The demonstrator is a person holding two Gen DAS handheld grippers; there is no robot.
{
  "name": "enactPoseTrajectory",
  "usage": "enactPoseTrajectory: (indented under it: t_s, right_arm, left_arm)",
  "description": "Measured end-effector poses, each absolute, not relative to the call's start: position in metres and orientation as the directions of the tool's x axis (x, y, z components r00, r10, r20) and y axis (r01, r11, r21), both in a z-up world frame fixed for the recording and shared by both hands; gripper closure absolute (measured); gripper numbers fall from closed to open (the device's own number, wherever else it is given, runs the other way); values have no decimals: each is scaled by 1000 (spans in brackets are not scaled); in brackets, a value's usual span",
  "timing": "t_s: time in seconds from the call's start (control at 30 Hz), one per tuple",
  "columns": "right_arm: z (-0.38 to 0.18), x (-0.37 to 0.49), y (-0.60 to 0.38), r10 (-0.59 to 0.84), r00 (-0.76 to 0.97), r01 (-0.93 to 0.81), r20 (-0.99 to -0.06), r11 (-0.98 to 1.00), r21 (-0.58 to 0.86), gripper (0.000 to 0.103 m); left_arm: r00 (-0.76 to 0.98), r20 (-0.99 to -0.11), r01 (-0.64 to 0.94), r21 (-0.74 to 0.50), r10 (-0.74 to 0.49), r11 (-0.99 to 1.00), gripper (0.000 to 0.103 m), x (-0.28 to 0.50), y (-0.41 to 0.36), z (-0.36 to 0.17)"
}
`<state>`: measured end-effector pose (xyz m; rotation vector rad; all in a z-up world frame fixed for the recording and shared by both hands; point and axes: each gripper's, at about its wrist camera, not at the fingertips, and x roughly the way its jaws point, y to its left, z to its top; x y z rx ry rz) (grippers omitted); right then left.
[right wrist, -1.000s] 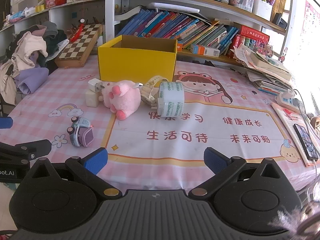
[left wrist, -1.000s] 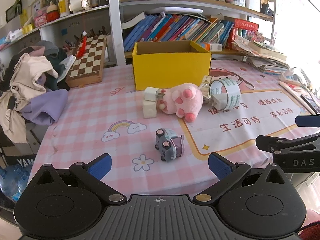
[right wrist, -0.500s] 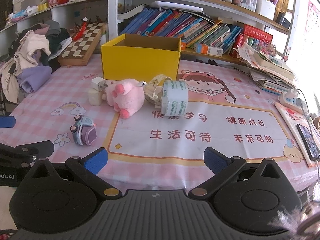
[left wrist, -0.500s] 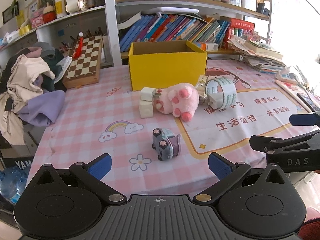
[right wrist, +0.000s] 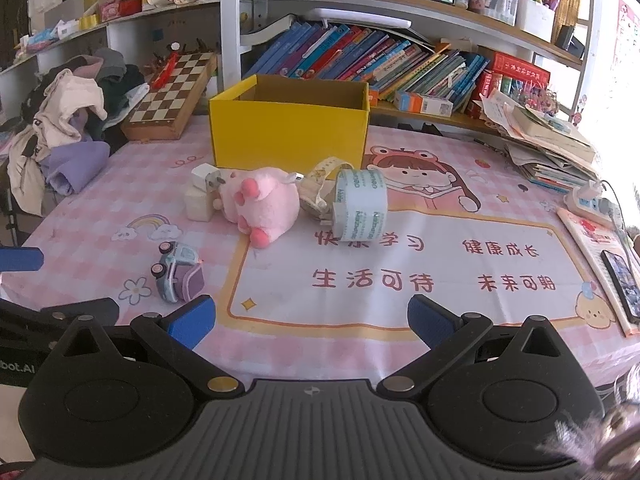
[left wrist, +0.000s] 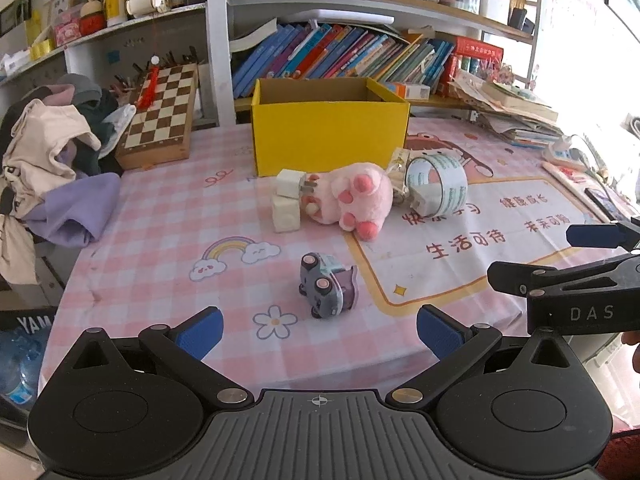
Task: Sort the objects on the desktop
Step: 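Move the left gripper to the toy car while the right gripper approaches the tape roll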
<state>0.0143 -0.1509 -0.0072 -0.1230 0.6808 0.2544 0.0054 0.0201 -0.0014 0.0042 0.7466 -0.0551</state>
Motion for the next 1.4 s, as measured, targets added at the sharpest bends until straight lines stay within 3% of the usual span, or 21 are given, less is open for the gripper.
enactPoseTrajectory:
  t_s: [1.1, 1.4]
  right_arm:
    - [-12, 41, -155, 180, 737, -254, -651, 967, -20, 0]
    - [-12, 60, -155, 188, 725, -270, -662, 963, -22, 0]
  left_arm:
    - [720, -693, 87, 103, 9, 991, 0, 21, 0, -4]
    - [708, -707, 64, 73, 7, 995, 0, 35, 3, -7]
